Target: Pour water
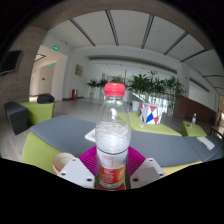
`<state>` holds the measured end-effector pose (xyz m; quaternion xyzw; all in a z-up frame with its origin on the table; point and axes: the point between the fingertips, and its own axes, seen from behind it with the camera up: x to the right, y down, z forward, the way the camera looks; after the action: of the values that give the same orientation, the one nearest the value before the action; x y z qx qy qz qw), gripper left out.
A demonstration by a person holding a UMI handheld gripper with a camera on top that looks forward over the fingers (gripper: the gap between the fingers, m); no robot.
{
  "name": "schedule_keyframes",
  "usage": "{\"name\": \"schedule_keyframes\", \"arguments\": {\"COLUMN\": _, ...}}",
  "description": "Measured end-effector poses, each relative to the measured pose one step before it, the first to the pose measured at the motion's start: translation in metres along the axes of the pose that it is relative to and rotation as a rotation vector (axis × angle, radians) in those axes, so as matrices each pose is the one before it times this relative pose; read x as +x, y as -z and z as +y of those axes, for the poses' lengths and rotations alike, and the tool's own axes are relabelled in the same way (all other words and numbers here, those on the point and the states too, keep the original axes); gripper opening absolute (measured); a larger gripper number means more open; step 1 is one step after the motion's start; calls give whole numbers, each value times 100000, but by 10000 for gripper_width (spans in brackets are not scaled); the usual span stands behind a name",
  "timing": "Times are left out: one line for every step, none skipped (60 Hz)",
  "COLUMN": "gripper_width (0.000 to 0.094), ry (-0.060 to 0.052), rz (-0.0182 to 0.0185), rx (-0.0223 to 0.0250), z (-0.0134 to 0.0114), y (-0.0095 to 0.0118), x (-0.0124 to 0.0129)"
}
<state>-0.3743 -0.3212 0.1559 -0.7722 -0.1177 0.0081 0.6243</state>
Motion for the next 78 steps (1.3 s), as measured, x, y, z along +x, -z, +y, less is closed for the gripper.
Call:
{"name": "schedule_keyframes", "arguments": {"gripper_width": 342, "ry": -420, "rz": -96, "rx": -841, "z": 526, "y": -259, "x": 136}}
{"name": "schedule_keyframes", "arguments": {"gripper_width": 344, "ry": -542, "rz": -234, "rx": -860, "z": 522, "y": -234, "x": 136}}
{"name": "schedule_keyframes", "arguments": {"gripper_width": 342, "ry": -545, "rz": -206, "rx": -859, "z": 564, "y": -297, "x": 217}}
{"name": "schedule_keyframes", "arguments": {"gripper_width": 342, "ry": -515, "rz": -141, "rx": -886, "z": 592, "y": -339, "x": 237}}
{"name": "schedule_keyframes", "arguments": {"gripper_width": 341, "ry": -653, "rz": 425, "rx": -1084, "z": 499, "y": 716, "x": -2273}}
{"name": "schedule_keyframes", "arguments": {"gripper_width": 342, "ry": -548, "rz": -395, "rx": -549, "z": 1416, "y": -1479, "x": 1685}}
{"name": "schedule_keyframes", "arguments": {"gripper_width": 342, "ry": -715, "rz": -207, "rx": -984, "z": 530, "y": -237, "x": 12}}
{"name": "schedule_keyframes", "arguments": {"gripper_width": 343, "ry": -550, "rz": -250, "rx": -894, "z": 594, "y": -237, "x": 79}}
{"name": "schedule_keyframes", "arguments": {"gripper_width": 343, "ry": -371, "rz": -91, "rx": -748, "z": 583, "y": -237, "x": 139}}
{"name": "schedule_keyframes", "arguments": {"gripper_width": 345, "ry": -271, "rz": 132, "rx": -686, "z": 603, "y": -307, "x": 240}}
{"name": "schedule_keyframes", "arguments": {"gripper_width": 346, "ry": -236, "rz": 360, "rx": -654, "z": 628, "y": -325, "x": 308}}
{"name": "schedule_keyframes", "arguments": {"gripper_width": 347, "ry": -334, "rz": 727, "rx": -1182, "z": -58, "y": 1080, "x": -1313}}
{"name": "schedule_keyframes", "arguments": {"gripper_width": 356, "ry": -70, "rz": -30, "rx": -456, "z": 1397, "y": -1507, "x": 2001}}
{"name": "schedule_keyframes", "arguments": {"gripper_width": 371, "ry": -853, "rz": -55, "rx": 2244, "z": -326, "y": 871, "x": -941}}
{"name": "schedule_keyframes", "arguments": {"gripper_width": 349, "ry": -661, "rz": -181, "rx": 2963, "z": -286, "y": -67, "x": 151}}
{"name": "schedule_keyframes", "arguments": {"gripper_width": 351, "ry": -128, "rz": 153, "rx": 255, "z": 277, "y": -12, "x": 187}}
{"name": "schedule_keyframes", "arguments": {"gripper_width": 358, "ry": 100, "rz": 23, "rx": -578, "z": 369, "y": 41, "x": 127}}
{"name": "schedule_keyframes", "arguments": {"gripper_width": 359, "ry": -19, "rz": -140, "rx": 1003, "z": -38, "y": 36, "x": 11}}
{"name": "schedule_keyframes", "arguments": {"gripper_width": 379, "ry": 90, "rz": 49, "rx": 944, "z": -7, "y": -25, "x": 62}}
{"name": "schedule_keyframes", "arguments": {"gripper_width": 379, "ry": 38, "rz": 149, "rx": -101, "z": -951, "y": 763, "x": -748}}
{"name": "schedule_keyframes", "arguments": {"gripper_width": 384, "ry": 332, "rz": 15, "rx": 356, "z": 413, "y": -493, "x": 406}}
{"name": "schedule_keyframes", "arguments": {"gripper_width": 408, "ry": 239, "rz": 74, "rx": 368, "z": 7, "y": 18, "x": -66}}
{"name": "schedule_keyframes", "arguments": {"gripper_width": 421, "ry": 203, "rz": 83, "rx": 82, "z": -16, "y": -27, "x": -40}}
{"name": "schedule_keyframes", "arguments": {"gripper_width": 454, "ry": -13, "rz": 1, "rx": -197, "z": 15, "y": -43, "x": -32}}
{"name": "schedule_keyframes", "arguments": {"gripper_width": 467, "ry": -245, "rz": 45, "rx": -328, "z": -4, "y": -19, "x": -38}}
{"name": "schedule_keyframes", "arguments": {"gripper_width": 487, "ry": -306, "rz": 109, "rx": -459, "z": 18, "y": -36, "x": 9}}
{"name": "schedule_keyframes", "arguments": {"gripper_width": 508, "ry": -156, "rz": 135, "rx": -638, "z": -2, "y": 107, "x": 308}}
{"name": "schedule_keyframes", "arguments": {"gripper_width": 526, "ry": -16, "rz": 171, "rx": -914, "z": 44, "y": -44, "x": 85}}
{"name": "schedule_keyframes", "arguments": {"gripper_width": 541, "ry": 6, "rz": 180, "rx": -1209, "z": 97, "y": -48, "x": 65}}
{"name": "schedule_keyframes", "arguments": {"gripper_width": 553, "ry": -215, "rz": 359, "rx": -1221, "z": 13, "y": 325, "x": -24}}
{"name": "schedule_keyframes", "arguments": {"gripper_width": 598, "ry": -248, "rz": 135, "rx": -1082, "z": 64, "y": 45, "x": 35}}
{"name": "schedule_keyframes", "arguments": {"gripper_width": 668, "ry": -364, "rz": -13, "rx": -824, "z": 34, "y": 119, "x": -4}}
{"name": "schedule_keyframes", "arguments": {"gripper_width": 738, "ry": -433, "rz": 47, "rx": -566, "z": -42, "y": 126, "x": 10}}
{"name": "schedule_keyframes", "arguments": {"gripper_width": 808, "ry": -466, "rz": 194, "rx": -543, "z": -41, "y": 195, "x": -14}}
{"name": "schedule_keyframes", "arguments": {"gripper_width": 878, "ry": -397, "rz": 313, "rx": -644, "z": 13, "y": 264, "x": -2}}
{"name": "schedule_keyframes", "arguments": {"gripper_width": 875, "ry": -292, "rz": 387, "rx": -927, "z": 40, "y": 301, "x": 57}}
{"name": "schedule_keyframes", "arguments": {"gripper_width": 849, "ry": -235, "rz": 703, "rx": -569, "z": -13, "y": 301, "x": 54}}
{"name": "schedule_keyframes", "arguments": {"gripper_width": 837, "ry": -168, "rz": 694, "rx": -745, "z": 70, "y": 366, "x": 97}}
{"name": "schedule_keyframes", "arguments": {"gripper_width": 844, "ry": -123, "rz": 590, "rx": -493, "z": -16, "y": 489, "x": 31}}
{"name": "schedule_keyframes", "arguments": {"gripper_width": 852, "ry": -186, "rz": 552, "rx": -352, "z": -61, "y": 539, "x": 70}}
{"name": "schedule_keyframes", "arguments": {"gripper_width": 864, "ry": -337, "rz": 583, "rx": -250, "z": -87, "y": 532, "x": 15}}
{"name": "schedule_keyframes", "arguments": {"gripper_width": 867, "ry": -442, "rz": 336, "rx": -124, "z": -126, "y": 647, "x": 14}}
{"name": "schedule_keyframes", "arguments": {"gripper_width": 867, "ry": -355, "rz": 124, "rx": -144, "z": -82, "y": 241, "x": 291}}
{"name": "schedule_keyframes", "arguments": {"gripper_width": 861, "ry": -372, "rz": 232, "rx": -239, "z": -43, "y": 702, "x": -33}}
{"name": "schedule_keyframes", "arguments": {"gripper_width": 857, "ry": -212, "rz": 3, "rx": -399, "z": -164, "y": 226, "x": 283}}
{"name": "schedule_keyframes", "arguments": {"gripper_width": 857, "ry": -274, "rz": 138, "rx": -48, "z": 132, "y": 1423, "x": -349}}
{"name": "schedule_keyframes", "arguments": {"gripper_width": 853, "ry": -255, "rz": 110, "rx": -91, "z": -37, "y": 710, "x": -3}}
{"name": "schedule_keyframes", "arguments": {"gripper_width": 852, "ry": -240, "rz": 103, "rx": -118, "z": -24, "y": 688, "x": -25}}
{"name": "schedule_keyframes", "arguments": {"gripper_width": 851, "ry": -216, "rz": 122, "rx": -262, "z": 30, "y": 722, "x": -18}}
{"name": "schedule_keyframes", "arguments": {"gripper_width": 852, "ry": -244, "rz": 172, "rx": -327, "z": 29, "y": 792, "x": -1}}
{"name": "schedule_keyframes", "arguments": {"gripper_width": 853, "ry": -299, "rz": 161, "rx": -231, "z": 64, "y": 850, "x": 18}}
{"name": "schedule_keyframes", "arguments": {"gripper_width": 852, "ry": -198, "rz": 77, "rx": -160, "z": -241, "y": 67, "x": 354}}
{"name": "schedule_keyframes", "arguments": {"gripper_width": 854, "ry": -220, "rz": 56, "rx": 135, "z": 196, "y": 1588, "x": -511}}
{"name": "schedule_keyframes", "arguments": {"gripper_width": 849, "ry": -45, "rz": 0, "rx": 135, "z": 52, "y": 886, "x": -102}}
{"name": "schedule_keyframes", "arguments": {"gripper_width": 849, "ry": 33, "rz": 83, "rx": 112, "z": 26, "y": 875, "x": -75}}
{"name": "schedule_keyframes", "arguments": {"gripper_width": 854, "ry": 24, "rz": 215, "rx": 177, "z": 40, "y": 842, "x": -11}}
{"name": "schedule_keyframes", "arguments": {"gripper_width": 856, "ry": -142, "rz": 360, "rx": 106, "z": 29, "y": 887, "x": 24}}
{"name": "schedule_keyframes", "arguments": {"gripper_width": 856, "ry": -145, "rz": 347, "rx": 56, "z": 66, "y": 819, "x": 3}}
{"name": "schedule_keyframes", "arguments": {"gripper_width": 853, "ry": 53, "rz": 105, "rx": -14, "z": 84, "y": 828, "x": -62}}
{"name": "schedule_keyframes", "arguments": {"gripper_width": 855, "ry": 348, "rz": -110, "rx": -101, "z": 96, "y": 822, "x": -96}}
{"name": "schedule_keyframes", "arguments": {"gripper_width": 855, "ry": 365, "rz": -95, "rx": -167, "z": -233, "y": -296, "x": 195}}
{"name": "schedule_keyframes", "arguments": {"gripper_width": 859, "ry": 208, "rz": 113, "rx": -74, "z": 131, "y": 828, "x": -117}}
{"name": "schedule_keyframes", "arguments": {"gripper_width": 859, "ry": 32, "rz": 245, "rx": 19, "z": 269, "y": 1573, "x": -211}}
{"name": "schedule_keyframes", "arguments": {"gripper_width": 858, "ry": 60, "rz": 92, "rx": 55, "z": 68, "y": 679, "x": -102}}
{"name": "schedule_keyframes", "arguments": {"gripper_width": 858, "ry": 232, "rz": -170, "rx": 40, "z": 69, "y": 701, "x": -81}}
{"name": "schedule_keyframes", "arguments": {"gripper_width": 858, "ry": 287, "rz": -298, "rx": 57, "z": 88, "y": 687, "x": -138}}
{"name": "schedule_keyframes", "arguments": {"gripper_width": 859, "ry": 146, "rz": -174, "rx": 44, "z": 75, "y": 749, "x": -118}}
{"name": "schedule_keyframes", "arguments": {"gripper_width": 855, "ry": 60, "rz": -55, "rx": 79, "z": 102, "y": 708, "x": -83}}
{"name": "schedule_keyframes", "arguments": {"gripper_width": 853, "ry": 17, "rz": -94, "rx": 96, "z": 54, "y": 663, "x": -127}}
{"name": "schedule_keyframes", "arguments": {"gripper_width": 853, "ry": 113, "rz": -115, "rx": 92, "z": -81, "y": 49, "x": 99}}
{"name": "schedule_keyframes", "arguments": {"gripper_width": 853, "ry": 8, "rz": -91, "rx": 49, "z": 82, "y": 621, "x": -119}}
{"name": "schedule_keyframes", "arguments": {"gripper_width": 852, "ry": -33, "rz": -113, "rx": 37, "z": 69, "y": 631, "x": -98}}
{"name": "schedule_keyframes", "arguments": {"gripper_width": 854, "ry": -20, "rz": -131, "rx": 95, "z": -47, "y": 725, "x": -126}}
{"name": "schedule_keyframes", "arguments": {"gripper_width": 855, "ry": 40, "rz": -86, "rx": 99, "z": 21, "y": 572, "x": -60}}
{"name": "schedule_keyframes", "arguments": {"gripper_width": 853, "ry": 125, "rz": -72, "rx": 30, "z": 20, "y": 503, "x": -57}}
{"name": "schedule_keyframes", "arguments": {"gripper_width": 852, "ry": 74, "rz": -161, "rx": -20, "z": 21, "y": 466, "x": -75}}
{"name": "schedule_keyframes", "arguments": {"gripper_width": 853, "ry": 157, "rz": -278, "rx": -20, "z": 37, "y": 394, "x": -86}}
{"name": "schedule_keyframes", "arguments": {"gripper_width": 853, "ry": 215, "rz": -243, "rx": 50, "z": 24, "y": 451, "x": -93}}
